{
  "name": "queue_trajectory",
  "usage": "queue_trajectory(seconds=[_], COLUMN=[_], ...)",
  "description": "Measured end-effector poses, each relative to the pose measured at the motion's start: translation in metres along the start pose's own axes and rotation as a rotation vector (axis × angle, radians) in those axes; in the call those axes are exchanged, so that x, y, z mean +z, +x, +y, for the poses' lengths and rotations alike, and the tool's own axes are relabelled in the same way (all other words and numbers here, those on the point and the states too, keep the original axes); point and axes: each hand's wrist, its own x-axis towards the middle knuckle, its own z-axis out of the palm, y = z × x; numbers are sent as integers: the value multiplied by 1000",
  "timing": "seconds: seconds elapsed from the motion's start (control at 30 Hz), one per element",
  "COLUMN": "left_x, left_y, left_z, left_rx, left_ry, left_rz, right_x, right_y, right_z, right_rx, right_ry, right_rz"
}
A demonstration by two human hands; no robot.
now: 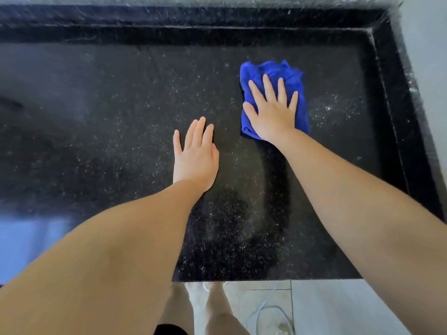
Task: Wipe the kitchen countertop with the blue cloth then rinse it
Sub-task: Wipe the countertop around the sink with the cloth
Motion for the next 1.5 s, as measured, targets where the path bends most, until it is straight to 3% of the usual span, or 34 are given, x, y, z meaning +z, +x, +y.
queue_trajectory(seconds=[0.13,0.23,0.33,0.5,0.7,0.8,0.9,1.03,1.23,1.37,1.5], left_x=[-1,-3,-4,-4,-5,-17,-31,-23,-21,-18,-21], left_y=[-2,-2,-2,0,10,60,120,142,143,144,145], left_z=[0,0,-1,-2,-7,-12,-14,-18,-14,-15,-13], left_rx=[3,11,22,24,85,142,50,23,-5,-32,-49], left_ry=[-8,-22,-35,-24,-101,-120,-142,-31,-2,9,-7], left_rz=[-21,-21,-31,-65,91,151,54,15,9,18,34], right_x=[34,62,68,35,-17,-12,16,36,7,-18,-30], right_y=[-113,-212,-245,-124,73,59,-36,-124,15,116,131], right_z=[-11,-16,-14,-8,4,-8,-22,-39,-53,-73,-7], right_rx=[-66,-57,-64,-35,167,191,159,130,-23,-220,-265], right_ry=[-32,-65,-93,-86,49,52,-21,-38,-78,-32,-45], right_rz=[107,72,15,100,99,137,178,82,154,99,151])
